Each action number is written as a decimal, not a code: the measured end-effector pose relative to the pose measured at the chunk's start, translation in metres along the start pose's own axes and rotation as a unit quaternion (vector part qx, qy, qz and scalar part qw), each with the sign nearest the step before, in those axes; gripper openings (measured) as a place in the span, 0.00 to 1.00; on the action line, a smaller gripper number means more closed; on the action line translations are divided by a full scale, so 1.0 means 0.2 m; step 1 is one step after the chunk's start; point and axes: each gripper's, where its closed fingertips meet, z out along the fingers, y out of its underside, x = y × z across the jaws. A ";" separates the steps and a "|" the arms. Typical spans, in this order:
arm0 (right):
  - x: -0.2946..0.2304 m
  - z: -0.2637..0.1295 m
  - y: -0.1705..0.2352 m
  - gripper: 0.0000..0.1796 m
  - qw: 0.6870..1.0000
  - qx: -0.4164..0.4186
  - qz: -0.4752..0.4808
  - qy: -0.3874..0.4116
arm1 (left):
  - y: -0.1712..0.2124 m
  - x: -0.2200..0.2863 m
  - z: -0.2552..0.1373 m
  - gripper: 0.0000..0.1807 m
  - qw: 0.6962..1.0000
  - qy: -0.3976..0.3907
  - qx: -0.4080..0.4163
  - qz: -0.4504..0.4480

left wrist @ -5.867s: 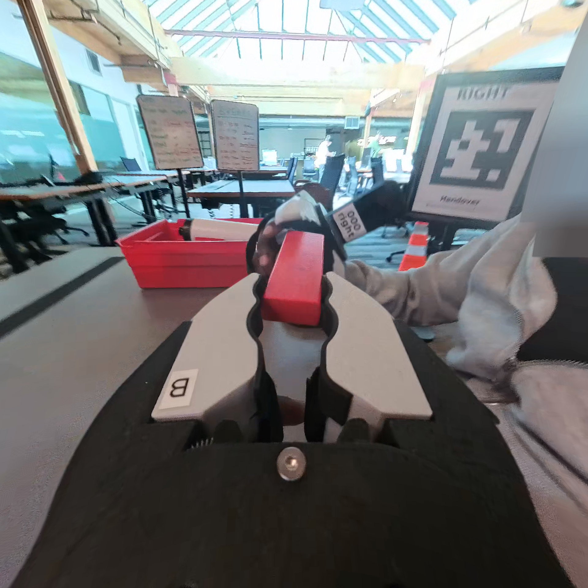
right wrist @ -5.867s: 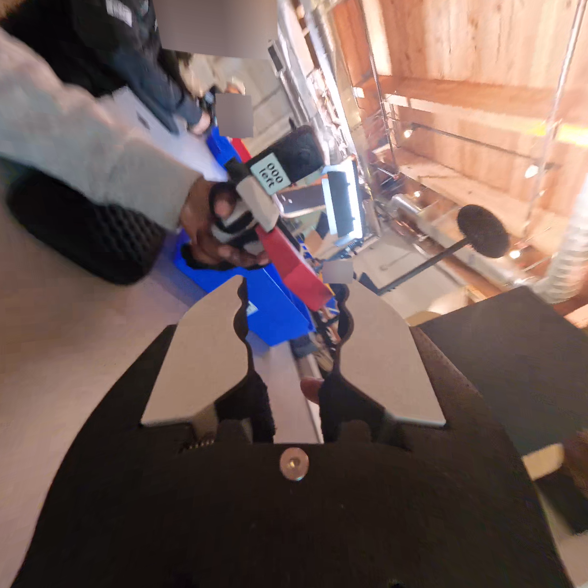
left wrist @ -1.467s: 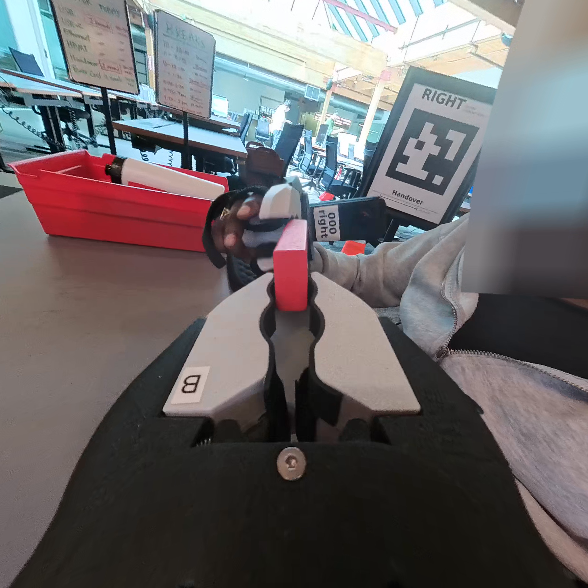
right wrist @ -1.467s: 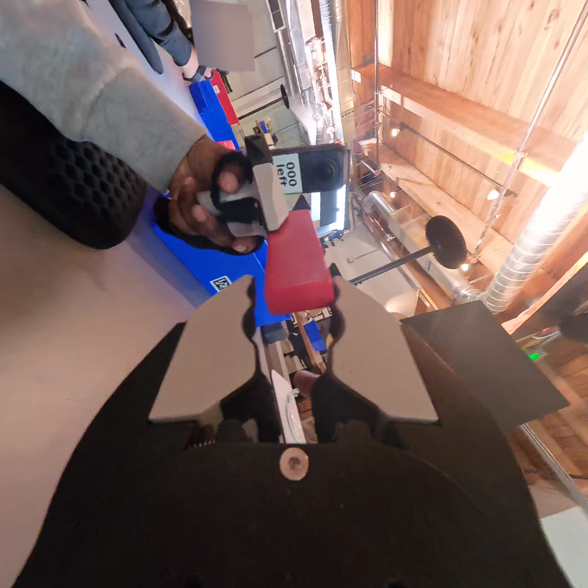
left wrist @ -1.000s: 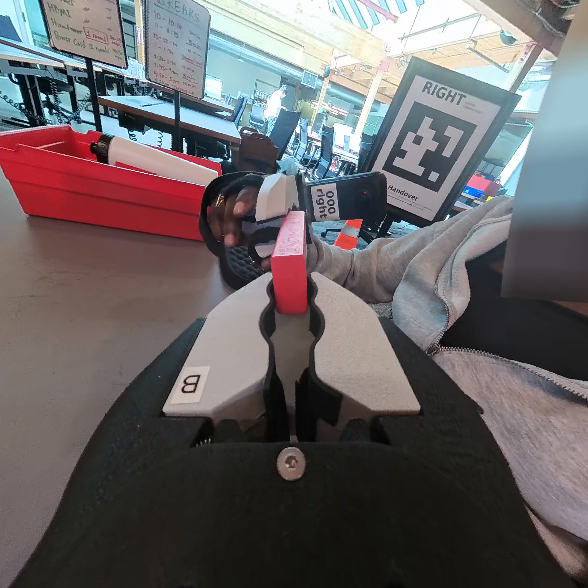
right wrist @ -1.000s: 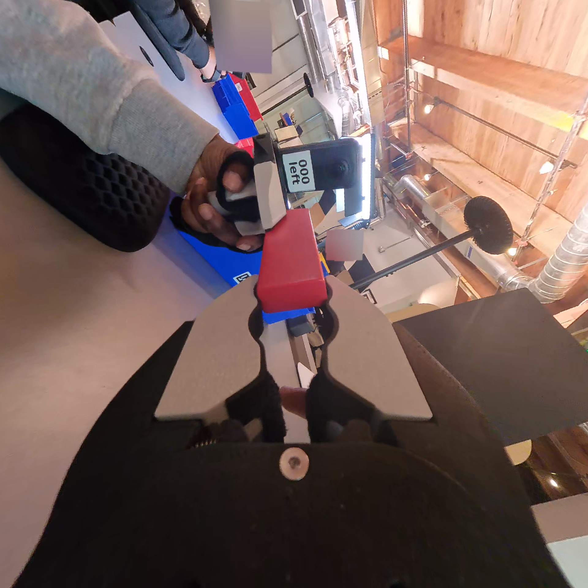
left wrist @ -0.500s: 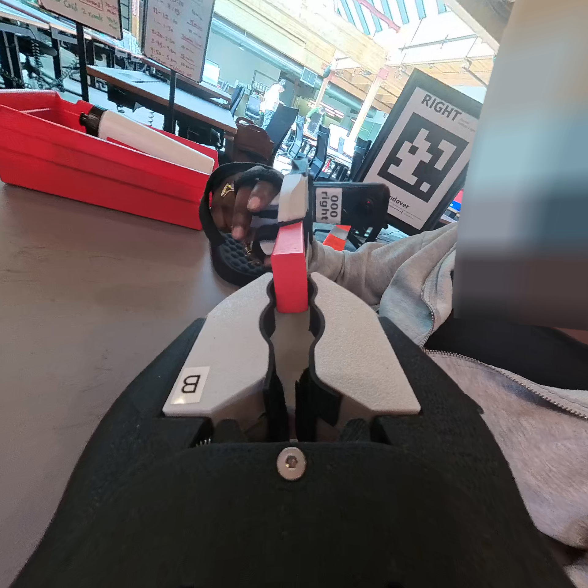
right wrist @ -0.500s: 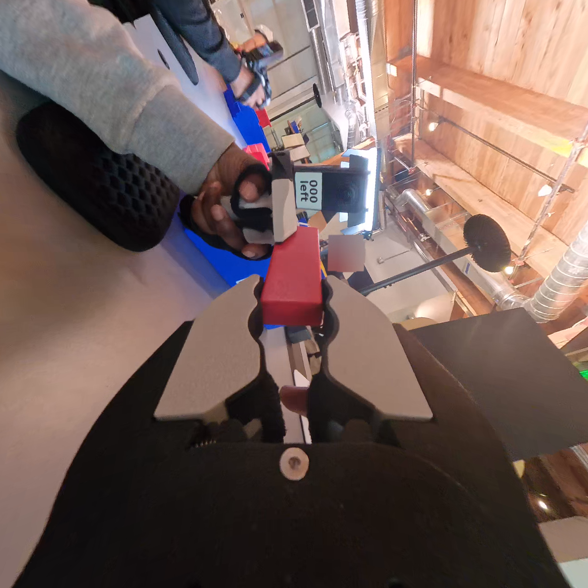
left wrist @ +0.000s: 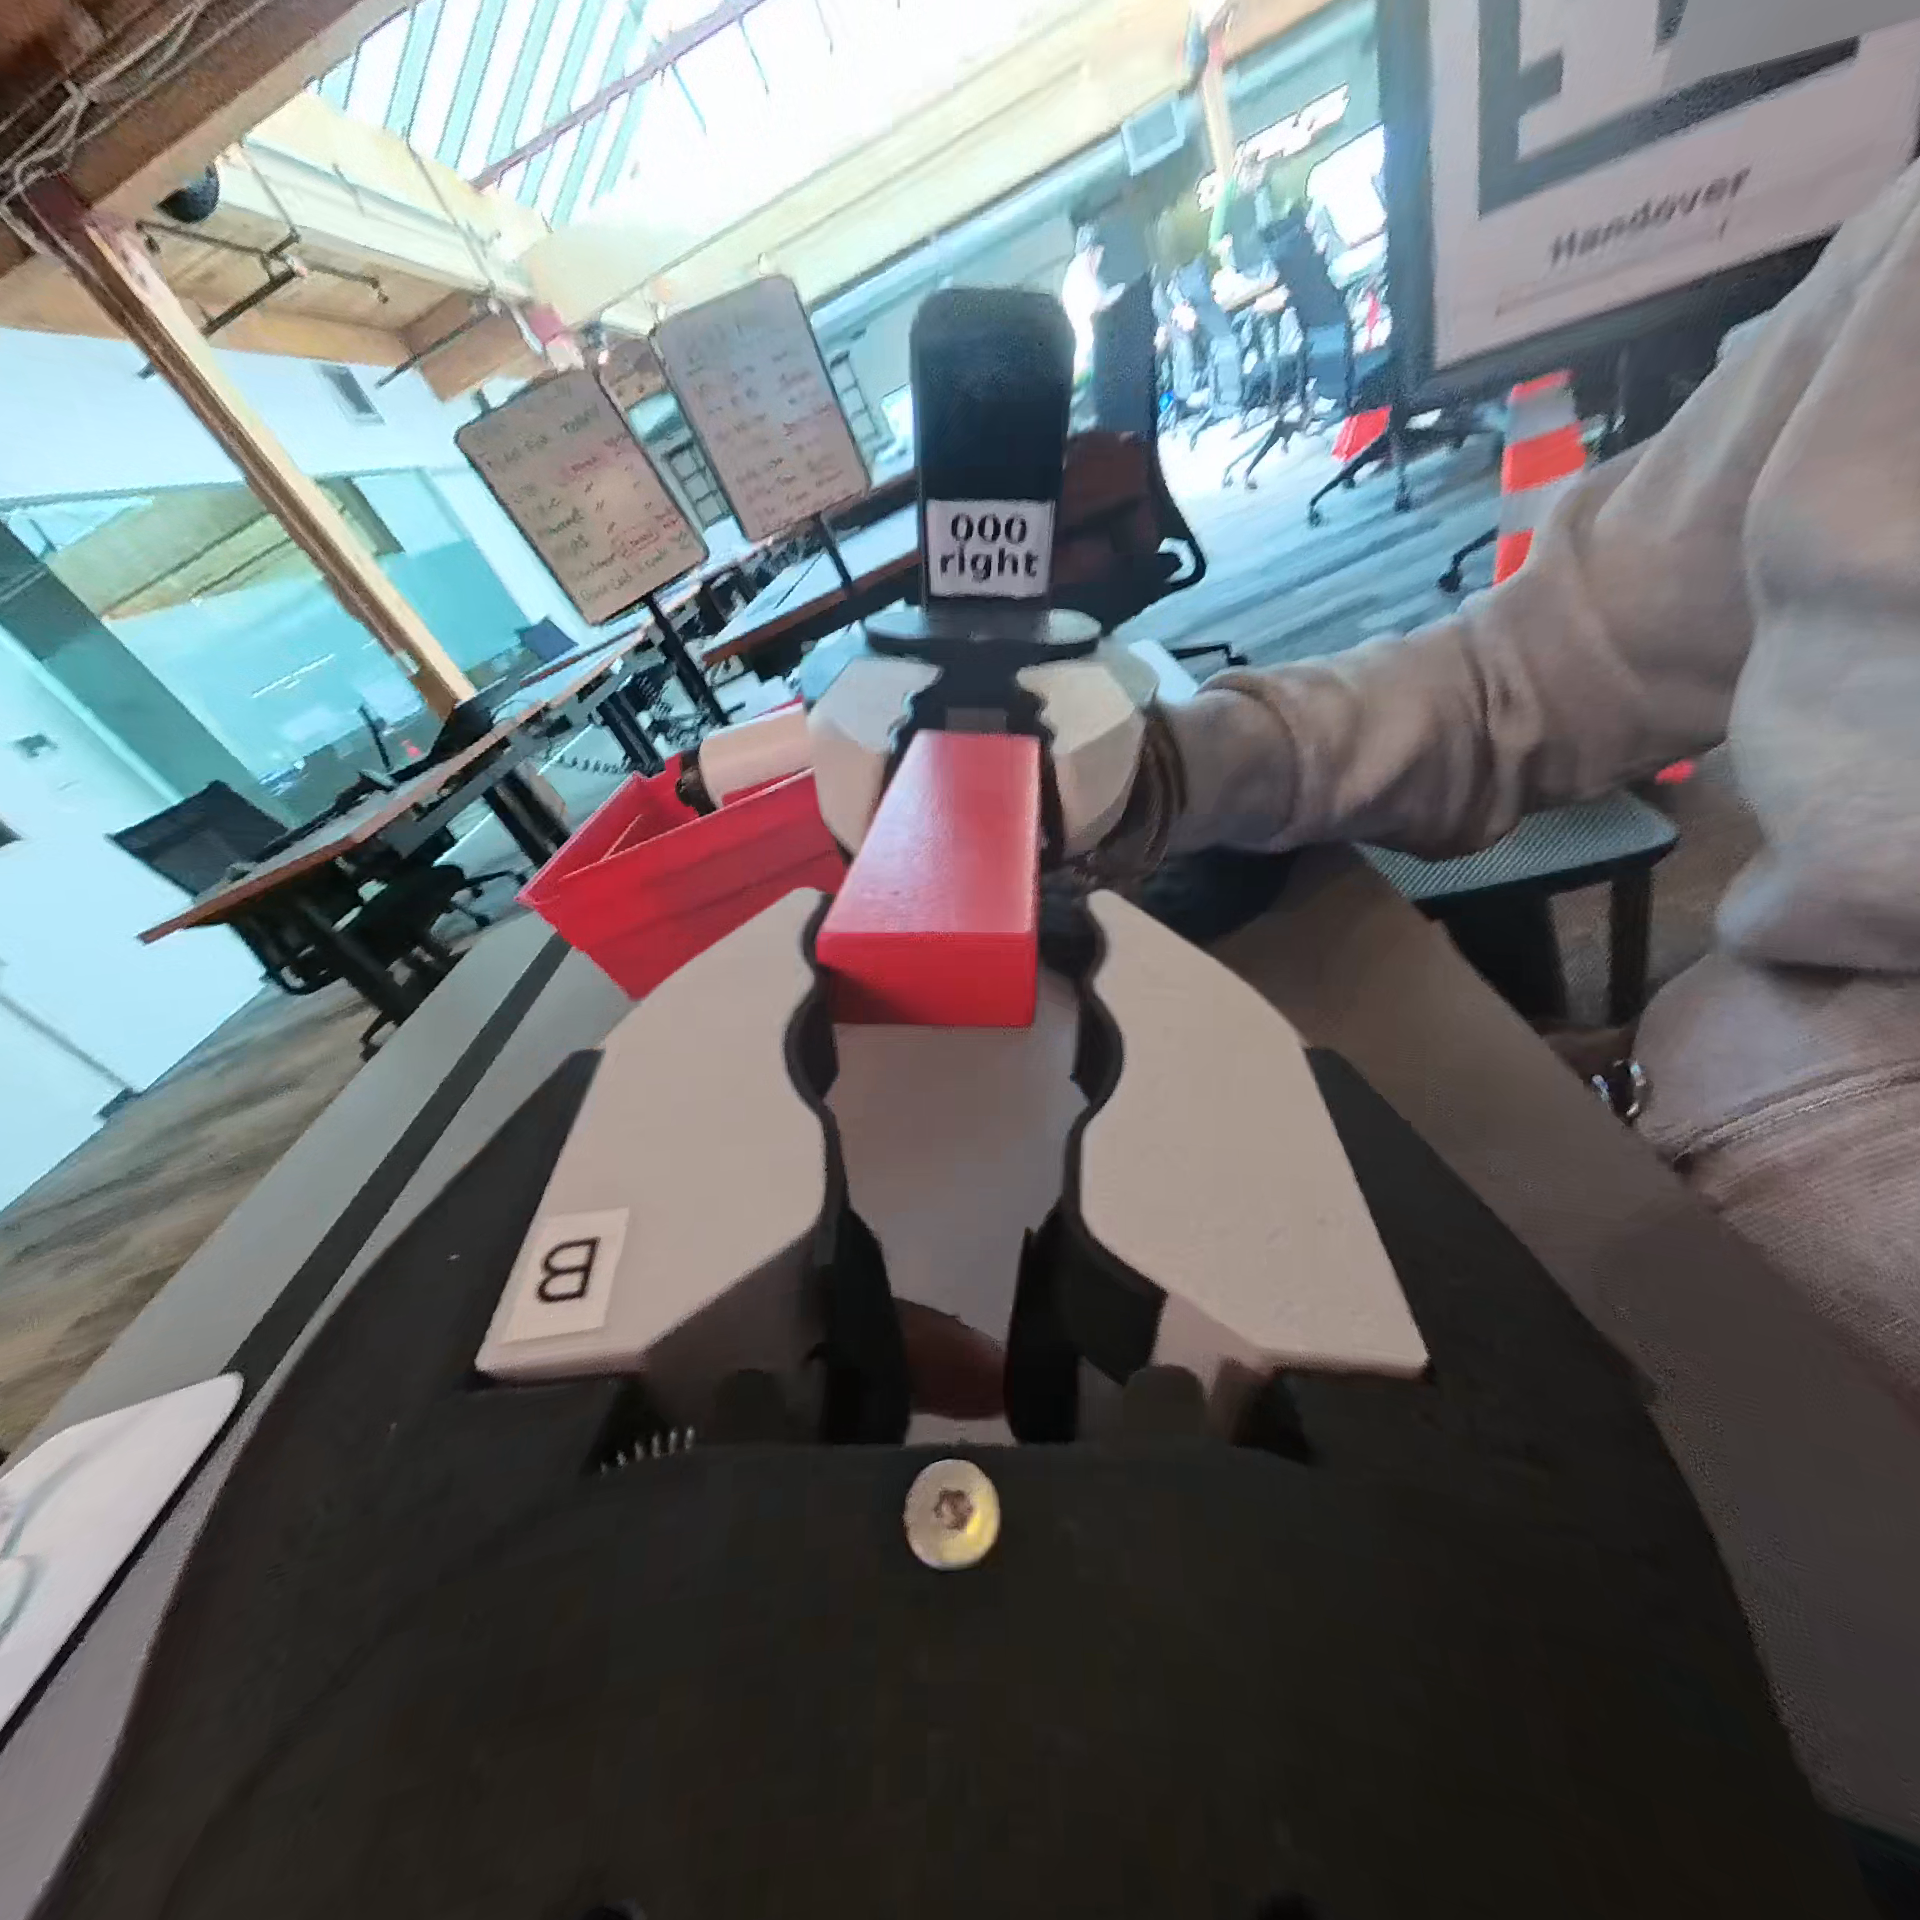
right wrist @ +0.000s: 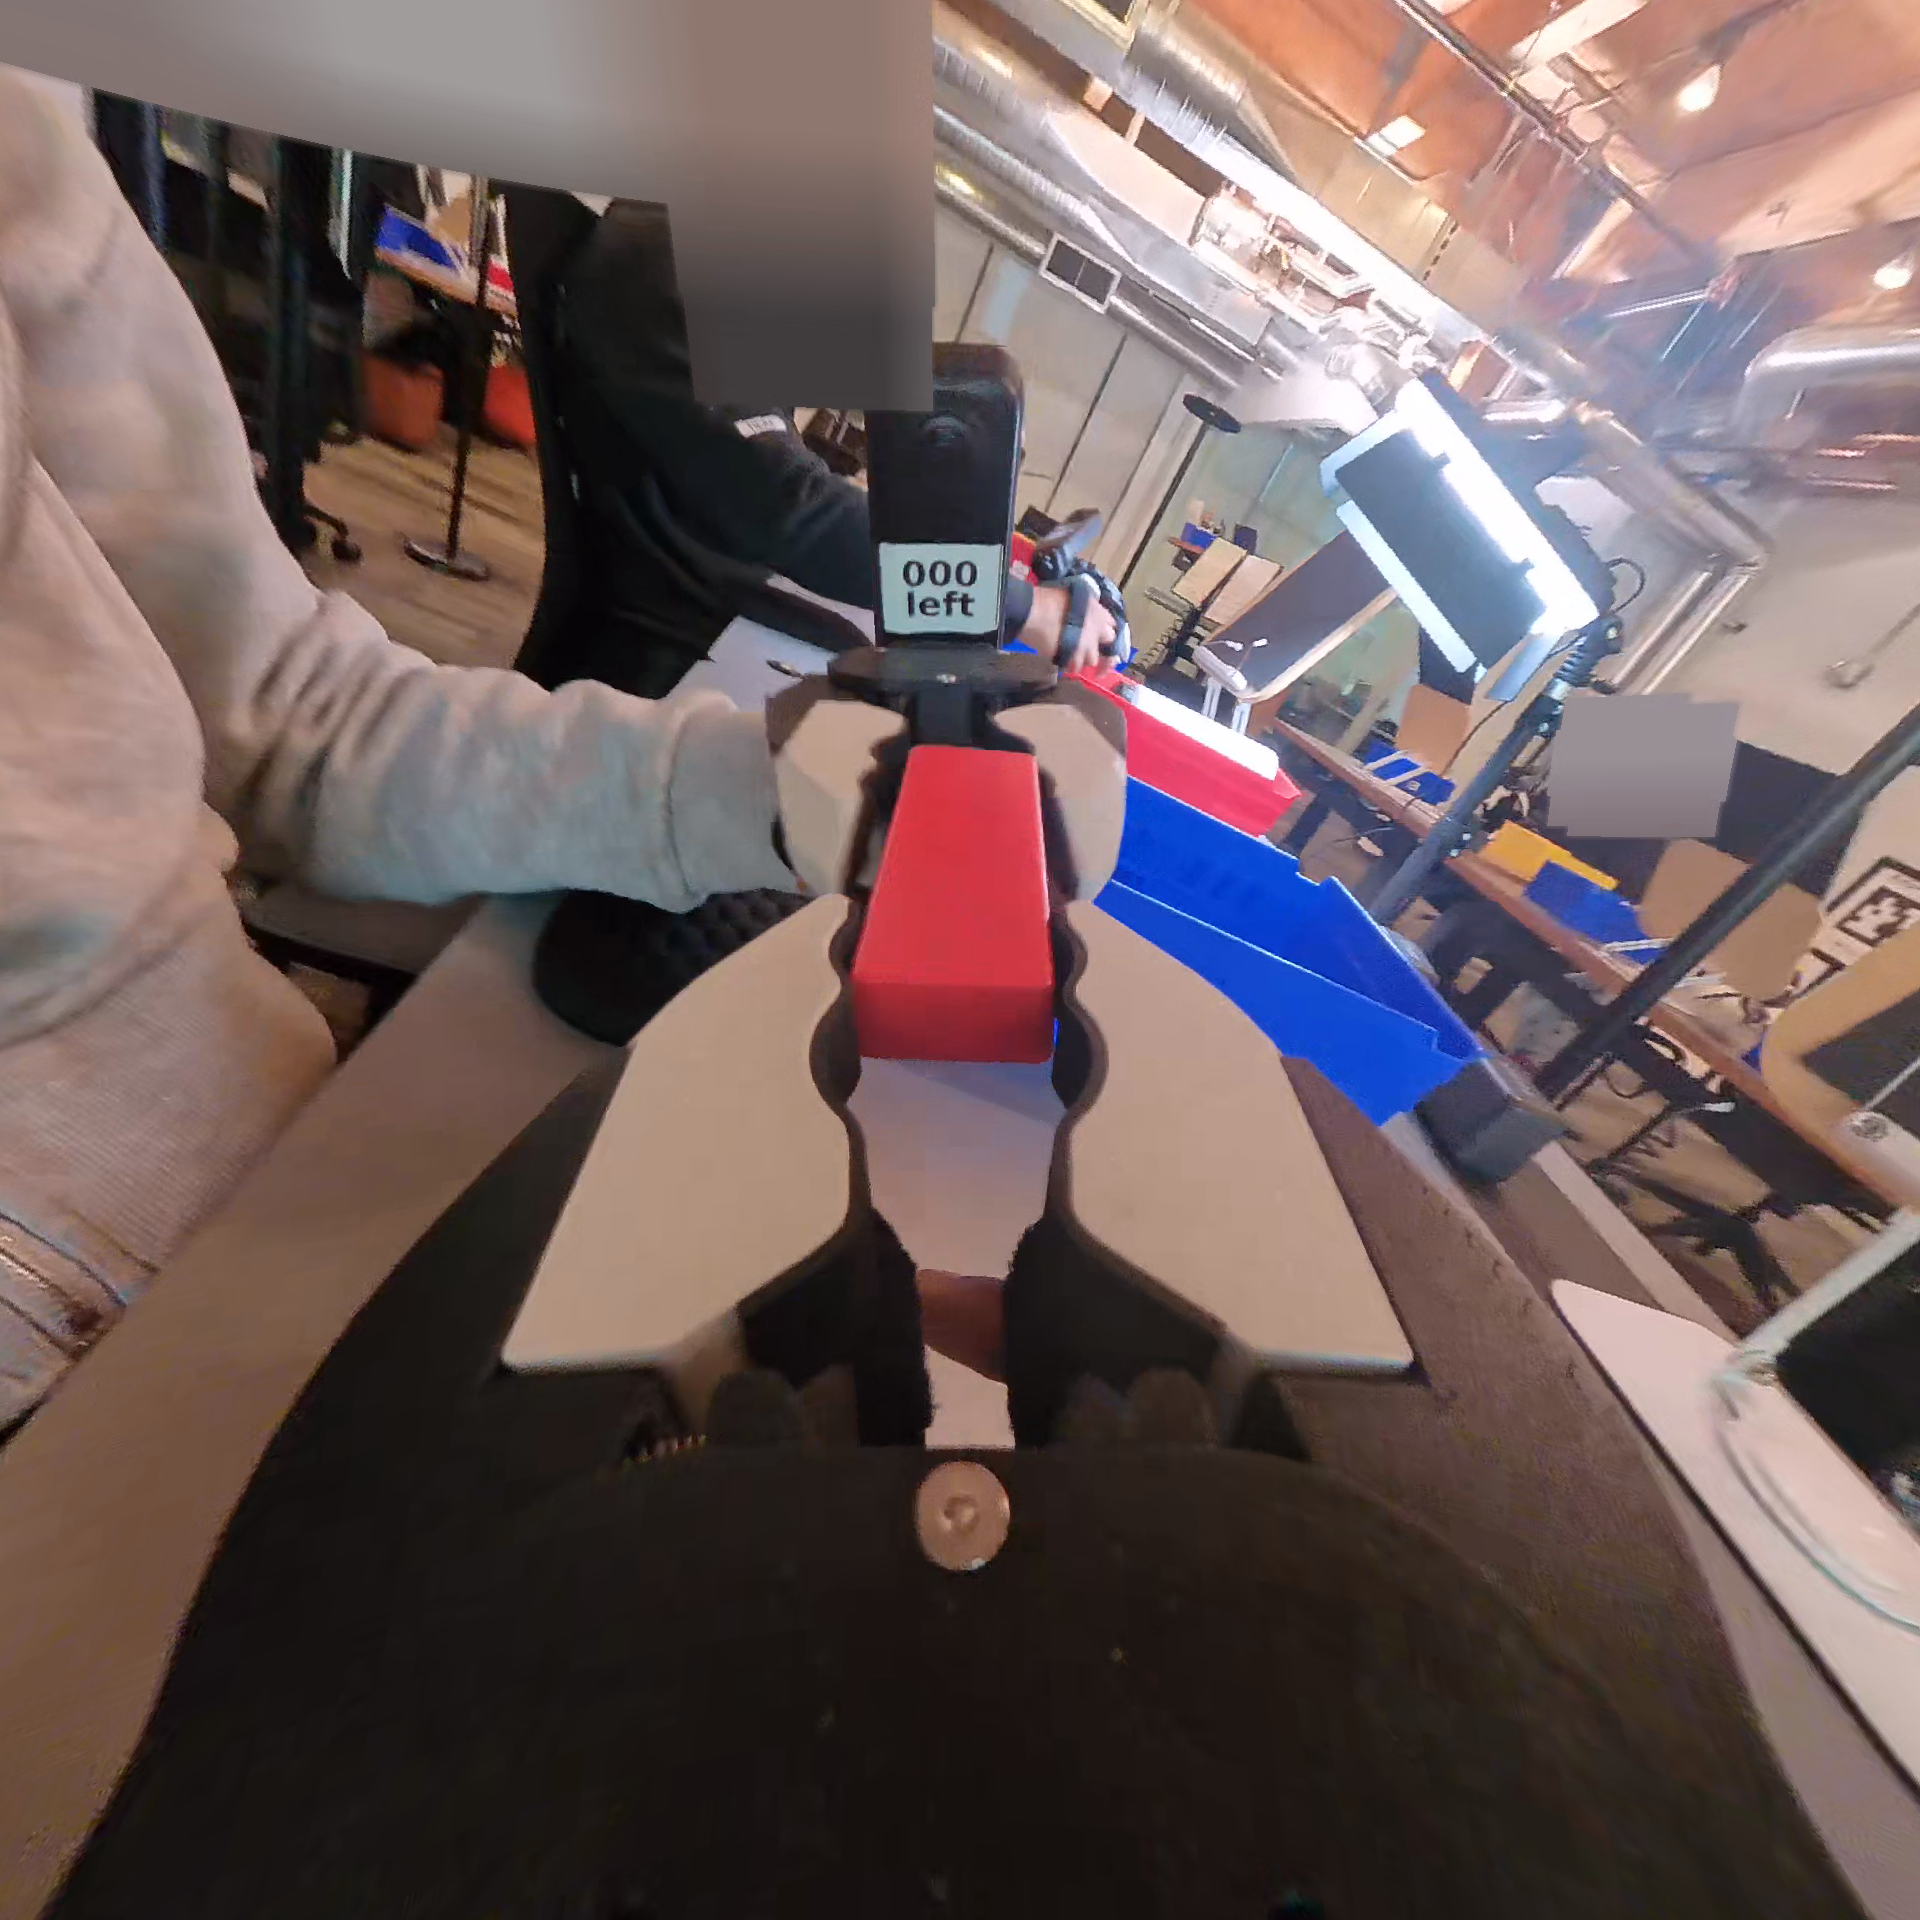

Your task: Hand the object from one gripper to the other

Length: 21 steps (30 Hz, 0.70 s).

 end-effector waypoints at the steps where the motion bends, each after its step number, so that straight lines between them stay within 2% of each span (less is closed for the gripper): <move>1: 0.00 0.00 -0.01 0.19 1.000 0.006 0.007 -0.003 | 0.02 -0.01 0.00 0.20 1.000 -0.004 -0.012 0.001; 7: 0.00 -0.01 -0.02 0.19 1.000 0.012 0.027 -0.009 | 0.01 0.00 0.00 0.19 0.999 0.008 -0.014 -0.028; 11: 0.02 0.00 -0.02 0.19 0.999 0.021 0.023 0.005 | 0.02 -0.01 0.00 0.19 0.996 0.015 -0.016 -0.083; 14: 0.05 -0.02 -0.05 0.29 0.992 0.021 -0.104 0.073 | 0.01 -0.01 -0.02 0.19 0.986 0.039 -0.007 -0.164; 16: 0.06 -0.03 -0.06 0.32 0.967 0.000 -0.225 0.119 | 0.00 0.00 -0.04 0.19 0.973 0.066 0.002 -0.222; 19: 0.05 -0.01 -0.02 0.31 0.912 -0.056 -0.374 0.157 | 0.04 0.01 -0.04 0.19 0.955 0.089 -0.015 -0.283; 21: 0.03 0.02 0.01 0.27 0.894 -0.077 -0.414 0.152 | 0.08 0.04 -0.03 0.19 0.949 0.098 -0.040 -0.296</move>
